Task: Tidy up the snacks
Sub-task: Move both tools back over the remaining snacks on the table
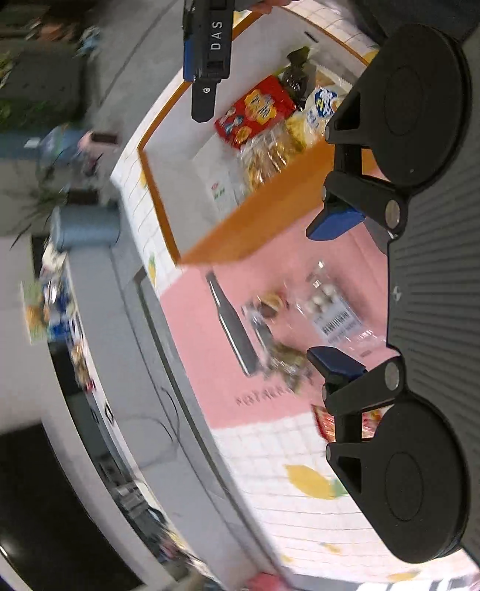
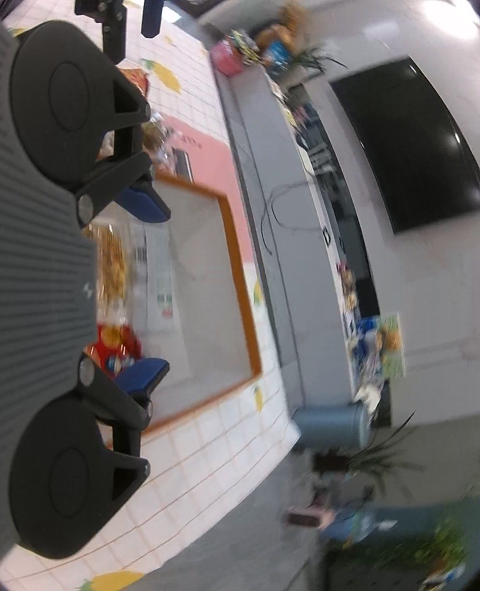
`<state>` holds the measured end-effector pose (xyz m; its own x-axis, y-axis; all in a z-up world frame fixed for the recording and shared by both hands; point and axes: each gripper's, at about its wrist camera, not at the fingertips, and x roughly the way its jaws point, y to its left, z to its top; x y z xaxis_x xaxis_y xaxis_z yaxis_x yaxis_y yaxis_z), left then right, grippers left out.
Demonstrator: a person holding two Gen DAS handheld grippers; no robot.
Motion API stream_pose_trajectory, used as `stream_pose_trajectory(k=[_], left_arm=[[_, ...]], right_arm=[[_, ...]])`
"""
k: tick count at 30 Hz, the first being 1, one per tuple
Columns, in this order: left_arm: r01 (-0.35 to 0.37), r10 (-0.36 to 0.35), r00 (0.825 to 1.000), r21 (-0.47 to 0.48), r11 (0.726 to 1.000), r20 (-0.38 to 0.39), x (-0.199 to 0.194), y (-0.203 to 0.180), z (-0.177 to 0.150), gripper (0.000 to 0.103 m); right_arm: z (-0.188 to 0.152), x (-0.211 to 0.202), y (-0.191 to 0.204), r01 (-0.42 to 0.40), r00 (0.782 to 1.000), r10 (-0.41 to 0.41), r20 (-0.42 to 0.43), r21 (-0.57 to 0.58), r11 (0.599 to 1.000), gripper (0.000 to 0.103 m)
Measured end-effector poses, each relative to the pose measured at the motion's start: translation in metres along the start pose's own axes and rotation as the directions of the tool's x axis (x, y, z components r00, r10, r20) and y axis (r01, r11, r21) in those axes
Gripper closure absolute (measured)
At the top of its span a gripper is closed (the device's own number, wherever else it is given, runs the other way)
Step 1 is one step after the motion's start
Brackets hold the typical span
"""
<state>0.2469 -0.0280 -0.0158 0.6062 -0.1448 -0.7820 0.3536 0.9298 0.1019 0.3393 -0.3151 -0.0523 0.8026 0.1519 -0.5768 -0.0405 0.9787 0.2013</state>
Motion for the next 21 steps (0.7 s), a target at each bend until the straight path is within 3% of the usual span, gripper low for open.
stream_pose_trajectory(k=[3, 8, 11, 16, 21], left_arm=[[0.007, -0.004, 1.000, -0.110, 0.994, 0.028, -0.007, 0.025, -0.020, 0.026], [0.061, -0.051, 0.998, -0.308, 0.949, 0.043, -0.009, 0.071, -0.050, 0.026], [0.046, -0.010, 0.995, -0.384, 0.922, 0.096, -0.010, 0.091, -0.068, 0.026], [-0.020, 0.063, 0.995, -0.444, 0.896, 0.082, 0.008, 0.122, -0.089, 0.026], [-0.001, 0.037, 0.997, -0.497, 0.868, 0.063, 0.024, 0.147, -0.095, 0.025]], right_arm=[[-0.002, -0.002, 0.028, -0.044, 0.999, 0.045, 0.029, -0.043, 0.998, 0.024], [-0.007, -0.007, 0.070, -0.130, 0.988, 0.137, 0.072, -0.090, 0.987, 0.023], [-0.014, -0.007, 0.095, -0.152, 0.981, 0.164, 0.100, -0.117, 0.981, 0.022], [-0.035, -0.002, 0.137, -0.161, 0.965, 0.194, 0.175, -0.189, 0.969, 0.005], [-0.053, 0.017, 0.167, -0.198, 0.951, 0.240, 0.193, -0.215, 0.956, 0.003]])
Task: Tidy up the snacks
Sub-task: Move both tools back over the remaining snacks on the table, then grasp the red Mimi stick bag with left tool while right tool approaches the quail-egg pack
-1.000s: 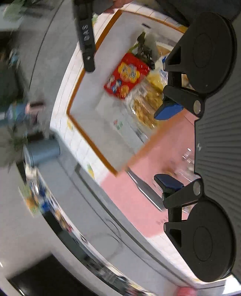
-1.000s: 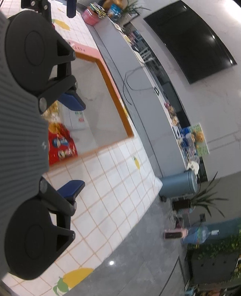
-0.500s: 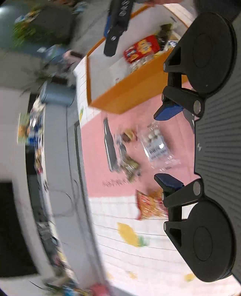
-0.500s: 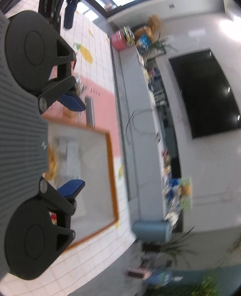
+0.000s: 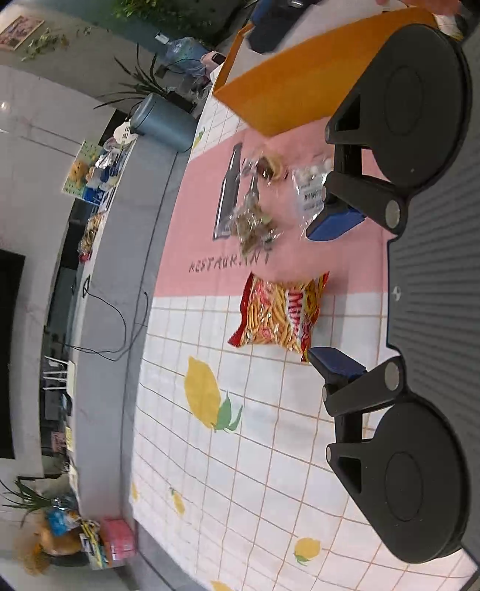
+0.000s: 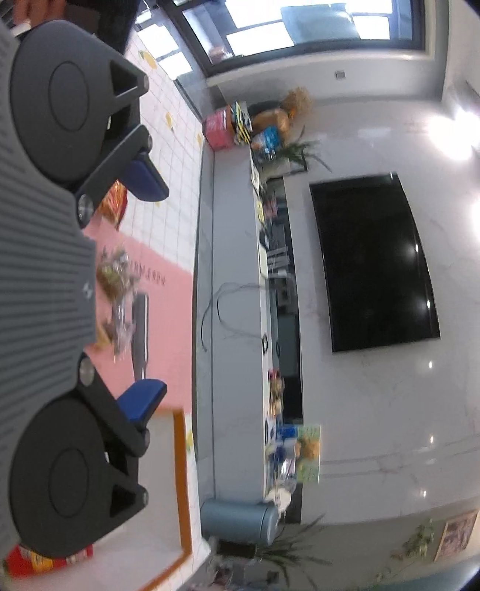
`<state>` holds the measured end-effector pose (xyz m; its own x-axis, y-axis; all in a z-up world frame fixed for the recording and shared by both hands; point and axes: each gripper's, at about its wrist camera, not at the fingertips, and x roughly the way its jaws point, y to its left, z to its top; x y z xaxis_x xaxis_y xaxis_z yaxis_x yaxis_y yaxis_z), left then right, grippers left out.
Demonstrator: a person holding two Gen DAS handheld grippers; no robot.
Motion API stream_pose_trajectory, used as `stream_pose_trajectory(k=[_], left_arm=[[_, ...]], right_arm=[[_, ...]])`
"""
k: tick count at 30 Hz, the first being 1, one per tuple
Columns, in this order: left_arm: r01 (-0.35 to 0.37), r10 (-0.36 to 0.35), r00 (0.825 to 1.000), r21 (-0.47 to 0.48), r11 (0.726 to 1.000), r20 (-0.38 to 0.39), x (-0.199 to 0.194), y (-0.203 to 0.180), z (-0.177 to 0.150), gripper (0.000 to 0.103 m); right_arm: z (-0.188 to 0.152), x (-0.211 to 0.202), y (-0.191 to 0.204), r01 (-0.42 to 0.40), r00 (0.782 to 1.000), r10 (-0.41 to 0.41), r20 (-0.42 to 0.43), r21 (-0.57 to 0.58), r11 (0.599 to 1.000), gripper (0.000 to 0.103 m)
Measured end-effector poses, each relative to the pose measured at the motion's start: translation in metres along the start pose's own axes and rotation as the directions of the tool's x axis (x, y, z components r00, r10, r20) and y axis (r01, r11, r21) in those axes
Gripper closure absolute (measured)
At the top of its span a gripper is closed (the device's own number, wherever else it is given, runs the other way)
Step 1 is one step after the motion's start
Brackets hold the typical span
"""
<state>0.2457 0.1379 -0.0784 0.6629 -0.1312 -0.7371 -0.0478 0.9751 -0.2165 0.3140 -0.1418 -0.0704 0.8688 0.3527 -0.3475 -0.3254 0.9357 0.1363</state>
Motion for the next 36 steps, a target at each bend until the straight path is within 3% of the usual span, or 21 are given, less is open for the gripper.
stream_pose_trajectory(k=[5, 8, 12, 17, 25, 27, 28, 31, 36], left_arm=[[-0.014, 0.015, 1.000, 0.059, 0.998, -0.013, 0.021, -0.002, 0.012, 0.018], [-0.009, 0.015, 0.998, 0.080, 0.997, -0.063, 0.042, -0.005, 0.021, 0.018], [-0.040, 0.051, 0.992, 0.091, 0.995, -0.117, 0.069, -0.008, 0.030, 0.018], [-0.082, 0.100, 0.983, 0.122, 0.989, -0.153, 0.098, -0.009, 0.034, 0.018], [-0.082, 0.098, 0.973, 0.082, 0.993, -0.208, 0.129, -0.002, 0.035, 0.014], [-0.086, 0.109, 0.976, 0.124, 0.988, -0.188, 0.129, -0.005, 0.031, 0.020], [-0.097, 0.122, 0.977, 0.142, 0.985, -0.175, 0.129, -0.007, 0.030, 0.032], [-0.106, 0.130, 0.977, 0.147, 0.983, -0.169, 0.124, -0.006, 0.030, 0.048], [-0.076, 0.096, 0.979, 0.117, 0.990, -0.178, 0.116, 0.003, 0.032, 0.056]], right_arm=[[-0.023, 0.031, 0.004, 0.018, 0.997, -0.017, -0.079, 0.007, 1.000, 0.003], [-0.040, 0.054, 0.001, 0.027, 0.978, -0.024, -0.205, 0.010, 1.000, 0.003], [-0.057, 0.071, -0.007, 0.032, 0.962, -0.022, -0.273, 0.033, 0.999, 0.003], [-0.067, 0.084, -0.003, 0.000, 0.956, 0.001, -0.294, 0.002, 1.000, 0.003], [-0.072, 0.092, -0.011, -0.028, 0.948, 0.031, -0.316, 0.014, 1.000, 0.003], [-0.073, 0.092, -0.013, -0.026, 0.948, 0.029, -0.316, 0.013, 1.000, 0.003], [-0.073, 0.092, -0.013, -0.025, 0.948, 0.028, -0.317, 0.013, 1.000, 0.003], [-0.073, 0.092, -0.014, -0.025, 0.948, 0.025, -0.318, 0.003, 1.000, 0.003], [-0.066, 0.085, -0.004, -0.068, 0.951, 0.045, -0.305, -0.066, 0.996, 0.003]])
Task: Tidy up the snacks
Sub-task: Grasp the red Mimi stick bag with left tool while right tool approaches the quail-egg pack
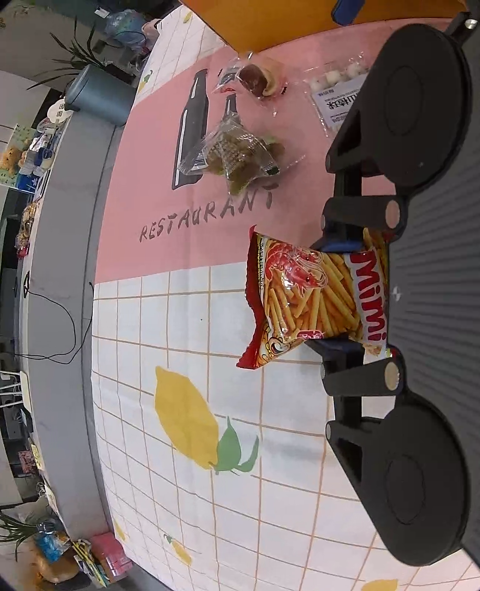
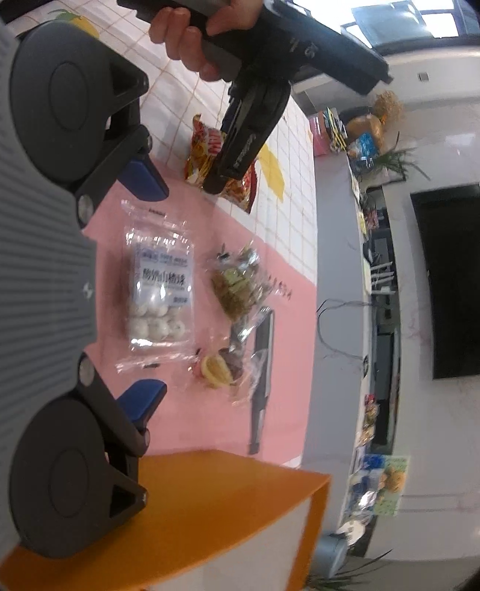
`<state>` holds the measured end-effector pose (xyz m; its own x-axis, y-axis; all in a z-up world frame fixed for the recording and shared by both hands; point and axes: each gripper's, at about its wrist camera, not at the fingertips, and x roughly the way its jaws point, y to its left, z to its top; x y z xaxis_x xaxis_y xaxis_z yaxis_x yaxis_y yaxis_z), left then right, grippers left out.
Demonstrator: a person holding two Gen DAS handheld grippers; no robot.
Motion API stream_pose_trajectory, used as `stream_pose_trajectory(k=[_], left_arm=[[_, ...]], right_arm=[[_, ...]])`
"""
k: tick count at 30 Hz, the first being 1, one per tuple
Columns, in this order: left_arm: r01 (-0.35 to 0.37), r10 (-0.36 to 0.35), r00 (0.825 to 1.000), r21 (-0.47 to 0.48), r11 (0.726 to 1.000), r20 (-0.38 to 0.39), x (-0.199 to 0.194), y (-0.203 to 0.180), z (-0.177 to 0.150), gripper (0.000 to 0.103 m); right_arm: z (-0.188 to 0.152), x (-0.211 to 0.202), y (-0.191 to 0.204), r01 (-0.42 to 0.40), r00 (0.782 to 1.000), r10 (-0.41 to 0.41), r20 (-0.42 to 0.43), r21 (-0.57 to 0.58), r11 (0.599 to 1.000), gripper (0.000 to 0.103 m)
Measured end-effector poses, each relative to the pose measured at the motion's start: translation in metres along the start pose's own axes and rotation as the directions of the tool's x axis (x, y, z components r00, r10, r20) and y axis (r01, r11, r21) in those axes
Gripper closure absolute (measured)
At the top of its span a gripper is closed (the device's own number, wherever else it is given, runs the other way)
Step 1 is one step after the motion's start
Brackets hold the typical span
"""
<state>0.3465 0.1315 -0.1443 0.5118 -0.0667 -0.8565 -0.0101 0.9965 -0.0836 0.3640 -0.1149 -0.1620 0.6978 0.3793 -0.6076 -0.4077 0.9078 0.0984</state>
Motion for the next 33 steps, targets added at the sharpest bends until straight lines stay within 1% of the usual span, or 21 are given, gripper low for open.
stream_pose_trajectory(k=[3, 6, 9, 11, 14, 17, 18, 20, 21, 22, 25, 27, 29, 32, 33], left_arm=[[0.002, -0.002, 1.000, 0.016, 1.000, -0.006, -0.003, -0.002, -0.002, 0.057], [0.034, -0.034, 0.999, 0.001, 0.999, -0.021, -0.005, -0.001, -0.005, 0.057], [0.042, -0.043, 0.999, -0.007, 0.999, -0.025, -0.007, -0.001, -0.009, 0.058], [0.048, -0.048, 0.999, 0.002, 0.999, -0.024, -0.008, -0.002, -0.011, 0.058], [0.066, -0.067, 0.997, -0.017, 0.998, -0.029, -0.008, 0.004, -0.011, 0.057], [0.094, -0.096, 0.995, -0.048, 0.994, -0.041, -0.008, 0.012, -0.009, 0.057], [0.101, -0.103, 0.994, -0.057, 0.993, -0.044, -0.008, 0.014, -0.009, 0.057], [0.109, -0.112, 0.993, -0.065, 0.992, -0.049, -0.008, 0.015, -0.008, 0.057], [0.110, -0.114, 0.992, -0.064, 0.992, -0.051, -0.007, 0.016, -0.008, 0.057], [0.112, -0.115, 0.992, -0.059, 0.992, -0.053, -0.007, 0.016, -0.007, 0.057], [0.112, -0.114, 0.992, -0.051, 0.992, -0.054, -0.007, 0.015, -0.007, 0.057], [0.110, -0.112, 0.992, -0.042, 0.993, -0.055, -0.007, 0.015, -0.008, 0.057], [0.111, -0.113, 0.992, -0.034, 0.993, -0.055, -0.007, 0.014, -0.009, 0.057], [0.108, -0.108, 0.993, -0.007, 0.994, -0.054, -0.008, 0.011, -0.011, 0.057], [0.108, -0.108, 0.993, 0.002, 0.994, -0.054, -0.008, 0.010, -0.011, 0.057]], right_arm=[[0.001, -0.010, 0.013, -0.014, 1.000, 0.016, 0.013, -0.101, 0.995, 0.003], [0.003, -0.025, 0.027, -0.010, 0.999, 0.017, 0.027, -0.243, 0.970, 0.003], [0.008, -0.039, 0.037, -0.036, 0.999, 0.025, -0.032, -0.373, 0.927, 0.003], [0.012, -0.050, 0.042, -0.073, 0.997, 0.054, -0.054, -0.456, 0.887, 0.003], [0.022, -0.064, 0.046, -0.152, 0.988, 0.123, -0.090, -0.574, 0.805, 0.008], [0.034, -0.067, 0.043, -0.241, 0.970, 0.184, -0.157, -0.676, 0.696, 0.009], [0.037, -0.064, 0.042, -0.268, 0.963, 0.184, -0.195, -0.702, 0.660, 0.009], [0.043, -0.050, 0.040, -0.302, 0.953, 0.155, -0.261, -0.751, 0.587, 0.011], [0.046, -0.042, 0.039, -0.316, 0.947, 0.138, -0.289, -0.775, 0.547, 0.013], [0.048, -0.033, 0.037, -0.331, 0.941, 0.120, -0.316, -0.793, 0.511, 0.017], [0.054, -0.004, 0.032, -0.378, 0.921, 0.091, -0.378, -0.813, 0.443, 0.026], [0.057, 0.012, 0.031, -0.419, 0.902, 0.084, -0.423, -0.811, 0.408, 0.026], [0.059, 0.029, 0.032, -0.473, 0.875, 0.087, -0.477, -0.801, 0.367, 0.026], [0.059, 0.050, 0.036, -0.551, 0.827, 0.059, -0.559, -0.785, 0.283, 0.026], [0.060, 0.056, 0.037, -0.569, 0.816, 0.052, -0.576, -0.782, 0.254, 0.026]])
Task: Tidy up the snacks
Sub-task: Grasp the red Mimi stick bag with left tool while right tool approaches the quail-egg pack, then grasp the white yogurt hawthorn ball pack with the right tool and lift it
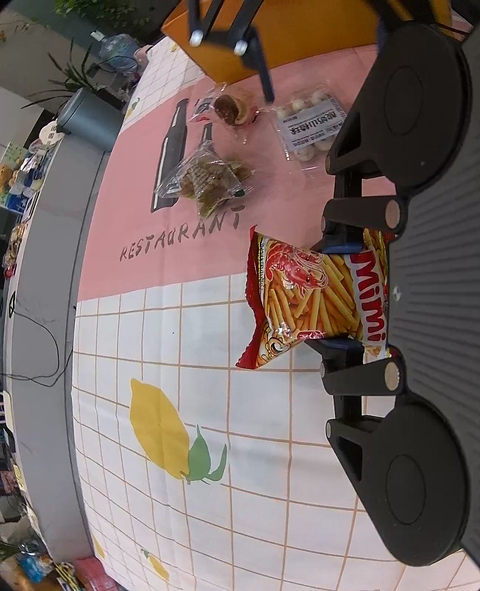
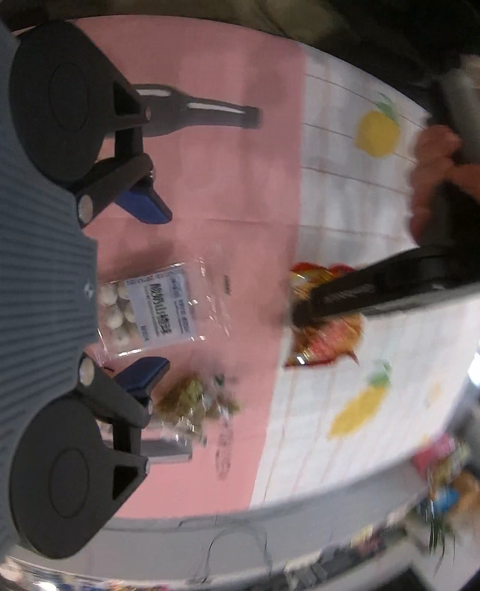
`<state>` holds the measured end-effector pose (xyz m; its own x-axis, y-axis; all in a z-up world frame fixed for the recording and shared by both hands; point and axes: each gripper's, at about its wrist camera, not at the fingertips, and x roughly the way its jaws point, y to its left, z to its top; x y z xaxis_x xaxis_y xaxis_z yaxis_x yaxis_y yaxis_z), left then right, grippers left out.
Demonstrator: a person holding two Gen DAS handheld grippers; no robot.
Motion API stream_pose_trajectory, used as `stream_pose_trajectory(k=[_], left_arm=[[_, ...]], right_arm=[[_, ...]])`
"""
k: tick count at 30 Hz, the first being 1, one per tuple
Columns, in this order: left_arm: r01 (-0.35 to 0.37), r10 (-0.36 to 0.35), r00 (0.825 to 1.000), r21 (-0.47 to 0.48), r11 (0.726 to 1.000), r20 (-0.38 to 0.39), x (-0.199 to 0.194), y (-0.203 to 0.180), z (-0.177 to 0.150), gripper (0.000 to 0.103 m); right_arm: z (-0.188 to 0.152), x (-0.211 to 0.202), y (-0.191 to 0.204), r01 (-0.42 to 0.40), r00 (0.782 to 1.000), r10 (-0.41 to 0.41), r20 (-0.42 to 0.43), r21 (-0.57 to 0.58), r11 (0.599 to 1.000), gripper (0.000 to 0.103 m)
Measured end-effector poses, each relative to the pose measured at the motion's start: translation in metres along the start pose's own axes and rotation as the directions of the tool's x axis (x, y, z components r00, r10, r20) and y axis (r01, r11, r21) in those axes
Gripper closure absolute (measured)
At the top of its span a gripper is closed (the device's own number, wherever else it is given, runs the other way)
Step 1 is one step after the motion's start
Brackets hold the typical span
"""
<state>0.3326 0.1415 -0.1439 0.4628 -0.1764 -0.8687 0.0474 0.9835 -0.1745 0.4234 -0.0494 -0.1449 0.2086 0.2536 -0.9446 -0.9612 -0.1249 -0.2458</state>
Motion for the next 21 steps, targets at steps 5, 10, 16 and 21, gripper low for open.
stream_pose_trajectory(k=[5, 10, 16, 21], left_arm=[[0.018, -0.018, 1.000, 0.001, 1.000, -0.008, -0.001, 0.003, -0.001, 0.057], [0.027, -0.027, 1.000, 0.026, 0.999, -0.013, -0.002, 0.004, -0.002, 0.057], [0.016, -0.016, 1.000, 0.042, 0.999, -0.013, -0.004, 0.006, -0.004, 0.057], [0.013, -0.012, 1.000, 0.033, 0.999, -0.016, -0.005, 0.009, -0.004, 0.057]], right_arm=[[0.006, 0.017, -0.024, -0.102, 0.994, 0.101, -0.044, -0.023, 0.995, 0.026], [0.010, 0.035, -0.040, -0.202, 0.972, 0.198, -0.130, -0.020, 0.979, 0.029], [0.011, 0.048, -0.059, -0.267, 0.954, 0.271, -0.126, 0.048, 0.963, 0.041], [0.010, 0.051, -0.069, -0.246, 0.952, 0.275, -0.132, 0.201, 0.948, 0.044]])
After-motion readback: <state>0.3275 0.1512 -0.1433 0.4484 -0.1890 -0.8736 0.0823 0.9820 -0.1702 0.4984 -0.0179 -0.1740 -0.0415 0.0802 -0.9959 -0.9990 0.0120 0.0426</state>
